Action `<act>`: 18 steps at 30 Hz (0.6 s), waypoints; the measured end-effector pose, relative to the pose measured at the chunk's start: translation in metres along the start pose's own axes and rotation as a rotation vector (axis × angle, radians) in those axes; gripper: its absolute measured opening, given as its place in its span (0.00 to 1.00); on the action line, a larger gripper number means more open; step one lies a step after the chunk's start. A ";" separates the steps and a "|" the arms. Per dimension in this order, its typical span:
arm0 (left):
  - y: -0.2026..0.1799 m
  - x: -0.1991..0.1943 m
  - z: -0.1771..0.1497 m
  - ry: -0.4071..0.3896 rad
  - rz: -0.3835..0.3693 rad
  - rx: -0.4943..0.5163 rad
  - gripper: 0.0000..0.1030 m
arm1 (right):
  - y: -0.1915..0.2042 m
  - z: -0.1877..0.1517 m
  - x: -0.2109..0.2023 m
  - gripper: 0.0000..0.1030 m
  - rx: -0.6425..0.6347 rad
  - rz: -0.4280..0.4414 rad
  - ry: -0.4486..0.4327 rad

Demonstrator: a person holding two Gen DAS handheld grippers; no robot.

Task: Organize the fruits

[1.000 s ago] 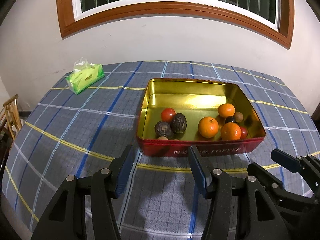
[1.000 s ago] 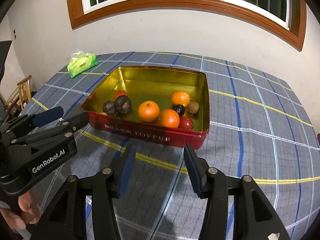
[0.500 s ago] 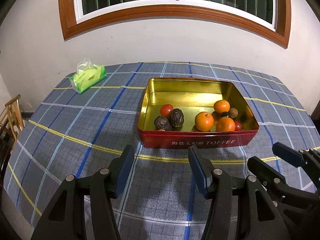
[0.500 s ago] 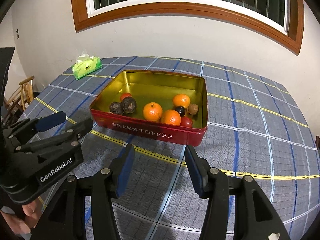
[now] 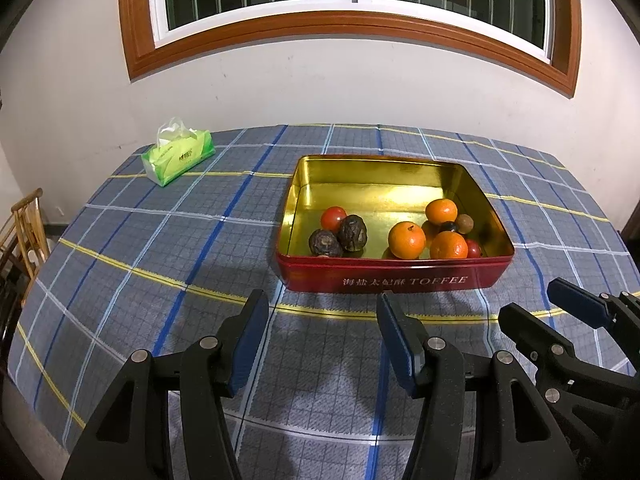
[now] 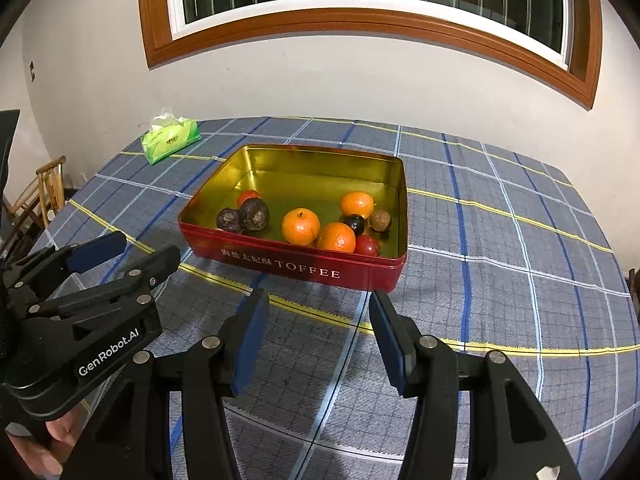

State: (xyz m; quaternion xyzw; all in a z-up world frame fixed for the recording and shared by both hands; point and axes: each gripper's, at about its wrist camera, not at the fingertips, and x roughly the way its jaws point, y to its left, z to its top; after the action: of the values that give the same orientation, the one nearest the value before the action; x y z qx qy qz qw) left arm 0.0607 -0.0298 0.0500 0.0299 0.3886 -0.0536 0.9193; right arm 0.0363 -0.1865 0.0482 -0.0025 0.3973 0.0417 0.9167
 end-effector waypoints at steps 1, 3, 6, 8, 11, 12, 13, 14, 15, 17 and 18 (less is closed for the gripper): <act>0.000 -0.001 0.000 -0.001 0.001 0.001 0.56 | 0.000 0.000 0.000 0.48 -0.001 0.000 0.001; 0.000 0.000 0.000 0.001 -0.002 0.002 0.56 | -0.001 -0.001 0.001 0.48 0.001 0.001 0.003; 0.000 -0.001 -0.001 0.002 -0.002 0.004 0.56 | 0.000 -0.001 0.001 0.48 -0.003 -0.003 0.005; 0.000 -0.002 -0.001 0.001 -0.005 0.004 0.56 | -0.001 -0.001 0.002 0.48 0.000 -0.001 0.005; 0.000 -0.002 -0.001 0.002 -0.006 0.004 0.56 | -0.001 -0.001 0.002 0.49 -0.001 -0.002 0.005; -0.001 -0.001 -0.001 0.001 -0.006 0.002 0.56 | -0.001 -0.001 0.002 0.49 -0.001 -0.002 0.004; -0.001 -0.001 -0.001 0.000 -0.005 0.002 0.56 | -0.001 -0.001 0.002 0.49 -0.001 -0.002 0.004; -0.001 -0.001 -0.001 0.000 -0.004 0.003 0.56 | -0.001 -0.002 0.003 0.49 -0.001 -0.002 0.005; -0.001 -0.001 -0.001 0.002 -0.004 0.004 0.56 | -0.001 -0.001 0.003 0.49 -0.001 -0.002 0.006; 0.000 -0.002 -0.001 0.004 -0.008 0.004 0.56 | -0.002 -0.003 0.004 0.49 0.001 -0.003 0.008; 0.000 -0.002 0.000 0.004 -0.009 0.003 0.56 | -0.002 -0.004 0.005 0.49 0.000 -0.004 0.010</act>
State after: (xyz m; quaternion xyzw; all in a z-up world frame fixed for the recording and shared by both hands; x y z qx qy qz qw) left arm 0.0589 -0.0299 0.0511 0.0298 0.3904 -0.0584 0.9183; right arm 0.0369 -0.1881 0.0418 -0.0032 0.4018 0.0399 0.9149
